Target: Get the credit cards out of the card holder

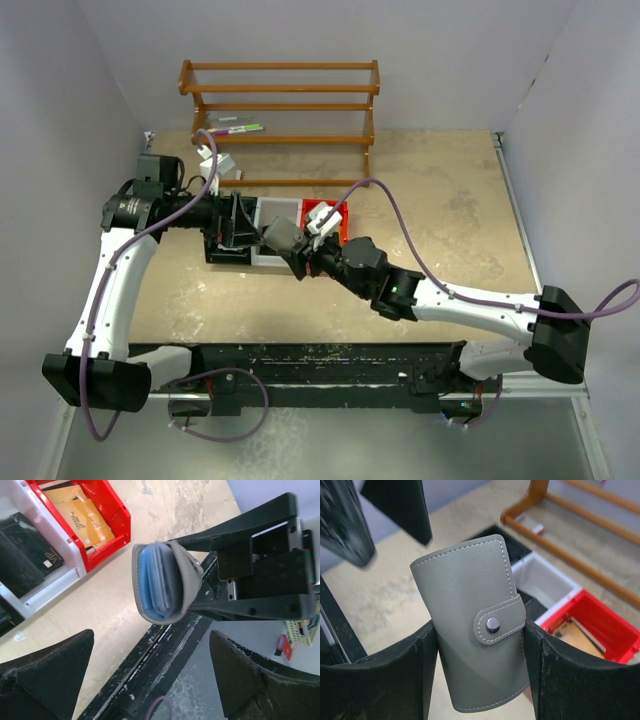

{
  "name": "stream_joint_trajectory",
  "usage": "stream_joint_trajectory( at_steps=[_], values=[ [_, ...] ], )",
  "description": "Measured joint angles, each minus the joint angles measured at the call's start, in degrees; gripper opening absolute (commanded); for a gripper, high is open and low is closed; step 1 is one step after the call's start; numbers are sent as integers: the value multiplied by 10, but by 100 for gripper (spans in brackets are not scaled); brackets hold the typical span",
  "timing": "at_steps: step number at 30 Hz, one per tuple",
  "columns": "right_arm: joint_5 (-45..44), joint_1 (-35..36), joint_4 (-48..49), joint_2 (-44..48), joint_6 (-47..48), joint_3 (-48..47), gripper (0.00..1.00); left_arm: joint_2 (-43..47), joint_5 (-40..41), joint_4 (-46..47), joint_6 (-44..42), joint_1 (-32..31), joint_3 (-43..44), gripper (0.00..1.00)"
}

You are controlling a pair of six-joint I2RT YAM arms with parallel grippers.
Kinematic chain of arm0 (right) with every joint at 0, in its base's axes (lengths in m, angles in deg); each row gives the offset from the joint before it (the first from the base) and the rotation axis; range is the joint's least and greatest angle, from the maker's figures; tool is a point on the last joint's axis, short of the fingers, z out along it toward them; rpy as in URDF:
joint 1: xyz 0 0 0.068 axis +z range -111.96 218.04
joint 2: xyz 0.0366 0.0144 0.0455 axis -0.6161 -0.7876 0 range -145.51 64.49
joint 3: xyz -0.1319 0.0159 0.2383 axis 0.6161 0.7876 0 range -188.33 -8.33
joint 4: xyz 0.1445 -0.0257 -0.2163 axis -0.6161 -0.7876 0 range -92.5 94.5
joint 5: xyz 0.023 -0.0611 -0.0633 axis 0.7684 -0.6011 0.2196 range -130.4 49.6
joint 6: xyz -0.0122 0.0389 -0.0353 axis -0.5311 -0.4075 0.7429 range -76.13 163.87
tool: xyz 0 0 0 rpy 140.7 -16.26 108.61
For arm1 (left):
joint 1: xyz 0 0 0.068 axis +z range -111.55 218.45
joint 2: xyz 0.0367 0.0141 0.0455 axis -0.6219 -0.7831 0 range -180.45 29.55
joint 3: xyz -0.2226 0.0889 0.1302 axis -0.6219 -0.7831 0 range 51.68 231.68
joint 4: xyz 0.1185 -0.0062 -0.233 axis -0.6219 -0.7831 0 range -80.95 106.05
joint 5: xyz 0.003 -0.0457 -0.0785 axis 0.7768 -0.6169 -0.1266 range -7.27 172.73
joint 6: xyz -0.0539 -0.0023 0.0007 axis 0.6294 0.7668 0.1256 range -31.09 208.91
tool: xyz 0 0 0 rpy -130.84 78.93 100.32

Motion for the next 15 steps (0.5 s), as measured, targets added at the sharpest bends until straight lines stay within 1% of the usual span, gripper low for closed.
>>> stream_joint_trajectory(
  at_steps=[6, 10, 13, 15],
  values=[
    [-3, 0, 44, -5, 2, -39, 58, 0, -34, 17, 38, 0, -11, 99],
    [-2, 1, 58, -24, 2, -61, 58, 3, -66, 37, 63, 0, -14, 99],
    [-1, 4, 59, -43, 2, -74, 58, 8, -80, 51, 79, 0, -17, 92],
    [0, 8, 59, -49, 2, -76, 58, 9, -85, 58, 84, 0, -17, 84]
  ],
)
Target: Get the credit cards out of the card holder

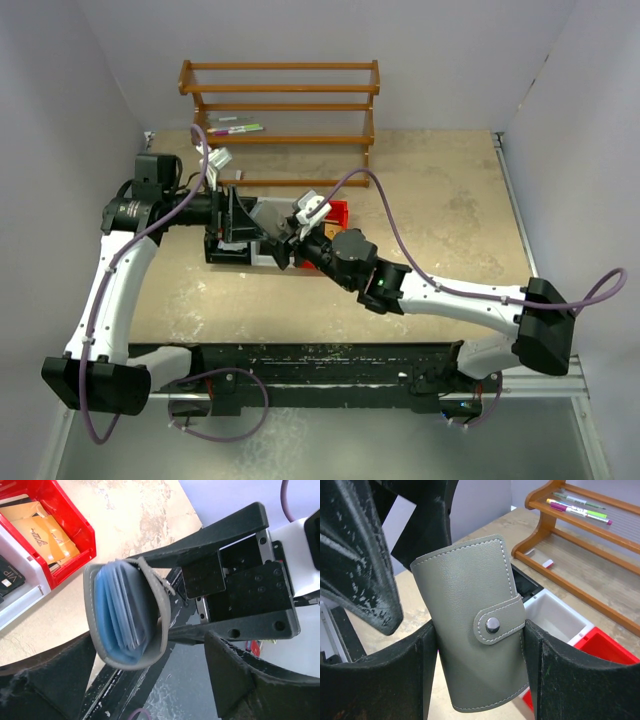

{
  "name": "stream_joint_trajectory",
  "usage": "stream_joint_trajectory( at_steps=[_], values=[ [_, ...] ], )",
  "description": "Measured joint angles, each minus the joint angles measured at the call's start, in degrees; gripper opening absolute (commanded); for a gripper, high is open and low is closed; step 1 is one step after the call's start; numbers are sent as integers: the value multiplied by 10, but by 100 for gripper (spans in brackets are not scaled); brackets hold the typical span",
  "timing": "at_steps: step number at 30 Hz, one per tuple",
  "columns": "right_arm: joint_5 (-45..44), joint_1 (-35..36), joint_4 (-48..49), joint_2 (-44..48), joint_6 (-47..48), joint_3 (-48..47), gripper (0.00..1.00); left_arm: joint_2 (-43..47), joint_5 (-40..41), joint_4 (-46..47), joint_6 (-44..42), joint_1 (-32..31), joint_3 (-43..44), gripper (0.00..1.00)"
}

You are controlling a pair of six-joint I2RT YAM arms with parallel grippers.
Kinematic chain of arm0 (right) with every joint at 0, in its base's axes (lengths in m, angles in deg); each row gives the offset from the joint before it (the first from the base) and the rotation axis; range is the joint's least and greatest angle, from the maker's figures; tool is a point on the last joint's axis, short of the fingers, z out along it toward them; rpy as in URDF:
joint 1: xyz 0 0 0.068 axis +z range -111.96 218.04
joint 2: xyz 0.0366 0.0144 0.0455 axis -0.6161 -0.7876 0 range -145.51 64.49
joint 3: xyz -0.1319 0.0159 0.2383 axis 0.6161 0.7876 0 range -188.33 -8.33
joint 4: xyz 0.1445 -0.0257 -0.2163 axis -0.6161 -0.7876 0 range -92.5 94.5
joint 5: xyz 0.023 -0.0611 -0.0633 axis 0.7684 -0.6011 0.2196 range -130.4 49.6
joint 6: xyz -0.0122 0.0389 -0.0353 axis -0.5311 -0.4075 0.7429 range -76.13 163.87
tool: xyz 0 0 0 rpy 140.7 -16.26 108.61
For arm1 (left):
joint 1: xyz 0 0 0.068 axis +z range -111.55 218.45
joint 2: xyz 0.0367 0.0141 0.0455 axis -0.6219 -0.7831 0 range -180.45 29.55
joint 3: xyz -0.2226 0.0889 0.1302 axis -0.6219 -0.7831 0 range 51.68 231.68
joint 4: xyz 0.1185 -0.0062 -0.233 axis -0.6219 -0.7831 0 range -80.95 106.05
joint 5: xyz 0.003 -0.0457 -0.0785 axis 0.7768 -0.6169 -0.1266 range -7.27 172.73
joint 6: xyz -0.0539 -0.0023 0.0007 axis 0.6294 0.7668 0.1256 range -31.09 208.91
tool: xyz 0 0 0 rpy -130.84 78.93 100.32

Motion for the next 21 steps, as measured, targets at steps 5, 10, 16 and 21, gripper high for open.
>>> stream_joint_trajectory(
  at_steps=[5, 10, 16, 21],
  values=[
    [0, 7, 1, -10, 0, 0, 60, -1, 0, 9, 9, 1, -3, 52],
    [-1, 9, 3, -15, 0, -5, 71, -6, 17, 20, 22, 8, -4, 26],
    [31, -3, -6, -21, -46, -11, 100, -6, 34, 19, 18, 10, -10, 6],
    [204, -103, -12, 7, -140, -2, 99, -6, 35, 4, -13, 10, -9, 4]
  ],
)
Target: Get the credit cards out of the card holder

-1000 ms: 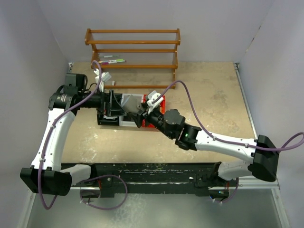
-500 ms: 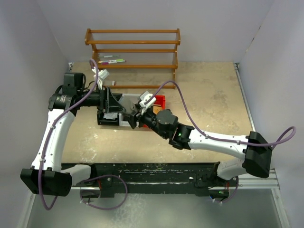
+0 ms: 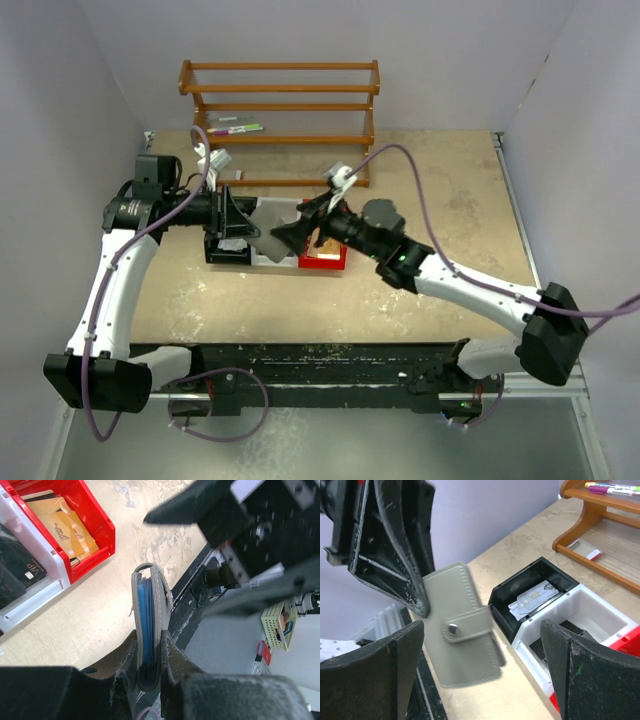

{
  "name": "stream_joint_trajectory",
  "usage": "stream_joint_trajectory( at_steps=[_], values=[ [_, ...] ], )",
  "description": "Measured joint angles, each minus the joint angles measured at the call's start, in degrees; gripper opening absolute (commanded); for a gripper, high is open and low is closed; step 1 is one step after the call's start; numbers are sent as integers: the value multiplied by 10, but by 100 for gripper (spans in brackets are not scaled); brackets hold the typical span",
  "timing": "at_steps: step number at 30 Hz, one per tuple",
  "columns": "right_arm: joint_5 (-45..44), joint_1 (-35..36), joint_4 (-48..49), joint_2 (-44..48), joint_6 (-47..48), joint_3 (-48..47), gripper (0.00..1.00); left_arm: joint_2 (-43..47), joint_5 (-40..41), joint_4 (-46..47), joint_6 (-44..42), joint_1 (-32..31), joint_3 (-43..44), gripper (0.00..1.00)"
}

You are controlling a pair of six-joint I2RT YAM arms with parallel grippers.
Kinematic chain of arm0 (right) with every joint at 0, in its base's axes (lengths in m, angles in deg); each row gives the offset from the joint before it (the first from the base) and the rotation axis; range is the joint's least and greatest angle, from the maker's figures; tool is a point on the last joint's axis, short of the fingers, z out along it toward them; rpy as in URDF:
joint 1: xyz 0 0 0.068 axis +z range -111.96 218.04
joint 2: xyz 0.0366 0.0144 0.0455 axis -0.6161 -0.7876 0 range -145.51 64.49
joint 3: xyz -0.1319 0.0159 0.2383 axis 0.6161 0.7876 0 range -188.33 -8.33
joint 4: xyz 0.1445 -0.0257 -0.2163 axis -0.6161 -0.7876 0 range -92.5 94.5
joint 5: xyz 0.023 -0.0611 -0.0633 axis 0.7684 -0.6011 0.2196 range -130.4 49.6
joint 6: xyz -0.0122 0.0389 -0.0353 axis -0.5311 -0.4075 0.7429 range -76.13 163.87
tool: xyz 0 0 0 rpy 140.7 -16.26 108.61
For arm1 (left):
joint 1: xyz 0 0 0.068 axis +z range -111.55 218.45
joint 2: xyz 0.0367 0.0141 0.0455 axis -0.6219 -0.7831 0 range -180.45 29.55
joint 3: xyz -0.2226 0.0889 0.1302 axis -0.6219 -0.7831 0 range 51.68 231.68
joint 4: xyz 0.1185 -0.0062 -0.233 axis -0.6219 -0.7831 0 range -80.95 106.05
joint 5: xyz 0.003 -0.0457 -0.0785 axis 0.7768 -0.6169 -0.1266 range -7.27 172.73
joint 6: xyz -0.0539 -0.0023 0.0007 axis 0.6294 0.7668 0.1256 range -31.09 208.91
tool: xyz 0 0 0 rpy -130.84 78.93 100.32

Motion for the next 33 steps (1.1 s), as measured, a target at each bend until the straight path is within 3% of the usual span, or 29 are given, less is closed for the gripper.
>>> stream_joint_trajectory(
  at_steps=[3, 8, 12, 17, 23, 27, 33],
  values=[
    [96, -65, 1, 39, -42, 22, 100, 0, -13, -11, -21, 0, 3, 4],
    [213, -76, -1, 57, -65, 24, 95, 4, -47, -36, -52, 0, 12, 4],
    [208, -66, -33, 68, -44, 24, 88, 10, -45, -39, -52, 0, 18, 4],
    [13, 22, -70, 99, 64, 19, 79, 17, -7, -28, -17, 0, 18, 3],
    [-175, 113, -84, 45, 181, -36, 66, 7, 36, -43, -2, 0, 18, 3],
    [-246, 115, -83, 16, 226, -43, 61, 3, 47, -56, 0, 0, 18, 3],
    [-284, 123, -83, -10, 256, -49, 60, 2, 52, -66, -1, 0, 18, 1]
  ],
)
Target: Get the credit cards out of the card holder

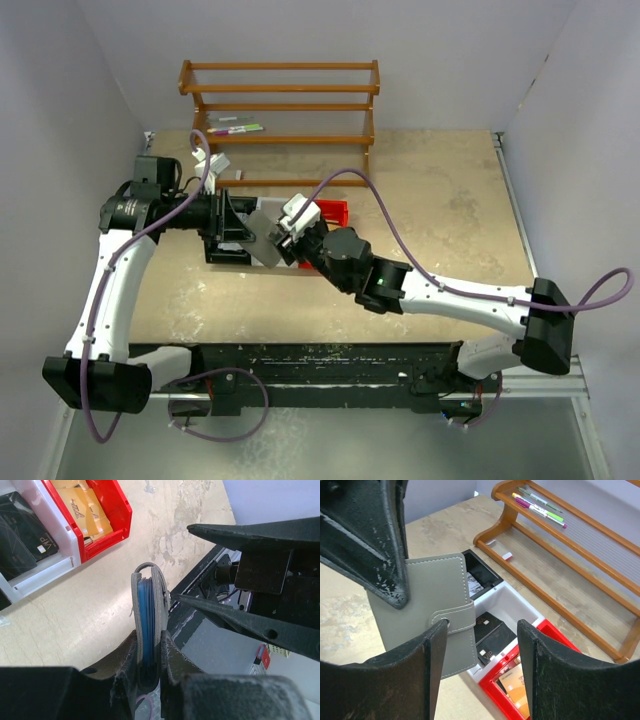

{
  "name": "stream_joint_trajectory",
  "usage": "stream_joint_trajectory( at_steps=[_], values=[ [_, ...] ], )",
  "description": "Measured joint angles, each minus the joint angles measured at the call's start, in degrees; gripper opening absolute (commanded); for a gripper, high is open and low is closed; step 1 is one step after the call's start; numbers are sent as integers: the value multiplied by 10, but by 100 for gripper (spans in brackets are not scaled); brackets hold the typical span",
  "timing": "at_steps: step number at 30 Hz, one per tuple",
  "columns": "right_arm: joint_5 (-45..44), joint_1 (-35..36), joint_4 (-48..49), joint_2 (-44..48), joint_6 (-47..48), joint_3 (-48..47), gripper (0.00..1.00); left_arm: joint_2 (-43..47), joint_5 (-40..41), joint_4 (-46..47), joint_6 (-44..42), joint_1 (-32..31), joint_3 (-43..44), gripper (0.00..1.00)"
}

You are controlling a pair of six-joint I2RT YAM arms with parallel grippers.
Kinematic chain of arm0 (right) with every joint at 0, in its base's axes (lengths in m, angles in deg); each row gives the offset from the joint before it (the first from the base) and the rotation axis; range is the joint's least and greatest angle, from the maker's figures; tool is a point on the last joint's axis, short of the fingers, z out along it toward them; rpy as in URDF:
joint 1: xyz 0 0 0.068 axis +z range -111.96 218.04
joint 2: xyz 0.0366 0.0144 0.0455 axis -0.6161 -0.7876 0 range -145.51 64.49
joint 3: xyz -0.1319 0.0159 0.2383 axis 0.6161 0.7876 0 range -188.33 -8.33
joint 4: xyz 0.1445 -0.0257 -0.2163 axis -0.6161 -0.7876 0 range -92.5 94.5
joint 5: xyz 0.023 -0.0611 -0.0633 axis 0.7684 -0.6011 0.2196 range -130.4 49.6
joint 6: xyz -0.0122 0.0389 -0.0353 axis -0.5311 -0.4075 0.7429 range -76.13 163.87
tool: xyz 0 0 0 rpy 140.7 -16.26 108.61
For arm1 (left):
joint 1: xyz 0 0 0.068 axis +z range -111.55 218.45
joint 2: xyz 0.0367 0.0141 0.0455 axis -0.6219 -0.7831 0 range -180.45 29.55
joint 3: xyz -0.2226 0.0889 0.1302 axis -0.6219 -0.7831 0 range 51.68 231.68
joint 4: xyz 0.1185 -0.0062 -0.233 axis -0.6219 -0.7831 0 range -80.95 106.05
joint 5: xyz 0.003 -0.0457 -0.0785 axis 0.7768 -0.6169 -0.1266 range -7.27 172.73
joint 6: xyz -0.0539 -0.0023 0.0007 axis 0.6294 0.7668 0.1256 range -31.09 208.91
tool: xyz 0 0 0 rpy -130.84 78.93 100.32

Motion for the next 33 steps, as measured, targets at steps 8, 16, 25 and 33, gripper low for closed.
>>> stream_joint_trajectory(
  at_steps=[8, 16, 25, 33],
  values=[
    [1, 20, 0, 0, 3, -4, 64, -8, 5, -9, 0, 0, 1, 1],
    [3, 28, 0, -8, 2, -5, 60, -10, 9, -9, 0, 0, 8, 1],
    [-46, 32, 1, -60, 3, -36, 30, -12, 17, -9, -3, 2, 17, 1],
    [-90, 43, 26, -71, 20, -38, 27, -14, 14, -3, -3, 2, 19, 0]
  ],
)
